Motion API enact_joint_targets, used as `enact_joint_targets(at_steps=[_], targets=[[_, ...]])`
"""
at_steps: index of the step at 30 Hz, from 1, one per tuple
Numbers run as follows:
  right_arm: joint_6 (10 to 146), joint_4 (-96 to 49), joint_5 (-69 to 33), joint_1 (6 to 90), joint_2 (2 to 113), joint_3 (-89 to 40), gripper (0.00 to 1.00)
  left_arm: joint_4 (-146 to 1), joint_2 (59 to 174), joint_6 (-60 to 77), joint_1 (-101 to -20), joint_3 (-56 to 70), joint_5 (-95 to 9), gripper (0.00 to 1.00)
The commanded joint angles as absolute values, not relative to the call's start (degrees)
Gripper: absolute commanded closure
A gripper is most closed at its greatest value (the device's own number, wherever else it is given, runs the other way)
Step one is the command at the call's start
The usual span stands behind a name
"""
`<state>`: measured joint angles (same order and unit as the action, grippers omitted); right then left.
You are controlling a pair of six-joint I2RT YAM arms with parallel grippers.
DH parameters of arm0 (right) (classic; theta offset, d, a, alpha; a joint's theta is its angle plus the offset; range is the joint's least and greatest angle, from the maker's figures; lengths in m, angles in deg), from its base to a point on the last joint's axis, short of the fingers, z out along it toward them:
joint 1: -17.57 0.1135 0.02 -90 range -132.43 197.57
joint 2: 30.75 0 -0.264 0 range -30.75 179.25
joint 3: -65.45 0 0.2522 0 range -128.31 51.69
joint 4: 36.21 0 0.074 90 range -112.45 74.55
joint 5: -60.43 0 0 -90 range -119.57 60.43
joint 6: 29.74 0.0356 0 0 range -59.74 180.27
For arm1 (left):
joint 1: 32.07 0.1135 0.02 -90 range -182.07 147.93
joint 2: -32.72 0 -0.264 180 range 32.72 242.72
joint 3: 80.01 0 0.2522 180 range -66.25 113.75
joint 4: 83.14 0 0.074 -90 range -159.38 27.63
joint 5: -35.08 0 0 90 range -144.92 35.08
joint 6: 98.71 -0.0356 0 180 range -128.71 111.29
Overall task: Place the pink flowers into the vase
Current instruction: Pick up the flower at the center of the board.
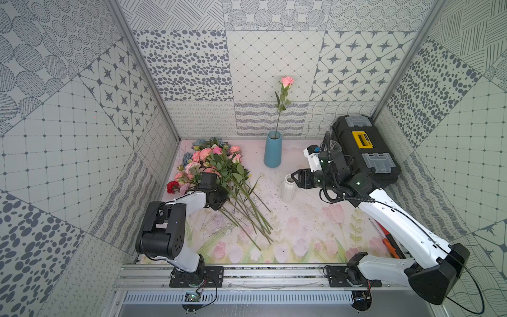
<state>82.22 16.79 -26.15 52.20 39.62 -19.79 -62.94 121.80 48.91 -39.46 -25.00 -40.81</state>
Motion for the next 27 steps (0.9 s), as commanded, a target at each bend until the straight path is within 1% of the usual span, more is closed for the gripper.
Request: enact_joint_targets(at_steps=[1, 3, 9, 17, 23, 27], targets=[[83.00, 15.26, -26.21, 52.02, 40.35, -20.46, 0.36, -60.74, 118.76, 47.74, -40.06, -24.80, -45.30, 0.98], [83.05, 15.08, -26.10, 52.02, 40.53, -20.40, 0.36, -58.96, 117.10, 47.15, -40.43, -24.06, -46.71, 1.00], [83.18, 14.64, -25.81, 52.01, 40.62, -20.46, 0.36, -51.74, 113.72, 43.96, -41.64, -19.95, -50.99, 1.00], [83.20, 14.12, -25.61, 51.98, 40.88, -20.47, 0.36, -44.02, 112.77, 38.59, -42.10, -13.81, -50.51, 1.00], [83.58, 13.41, -24.30, 51.94, 41.71, -21.04, 0.36, -34.31, 108.98, 36.50, -43.01, -8.78, -54.60, 1.00], [83.43, 12.89, -22.61, 51.94, 42.50, -21.77, 0.36, -30.39, 106.85, 34.18, -43.02, -5.05, -54.01, 1.00]])
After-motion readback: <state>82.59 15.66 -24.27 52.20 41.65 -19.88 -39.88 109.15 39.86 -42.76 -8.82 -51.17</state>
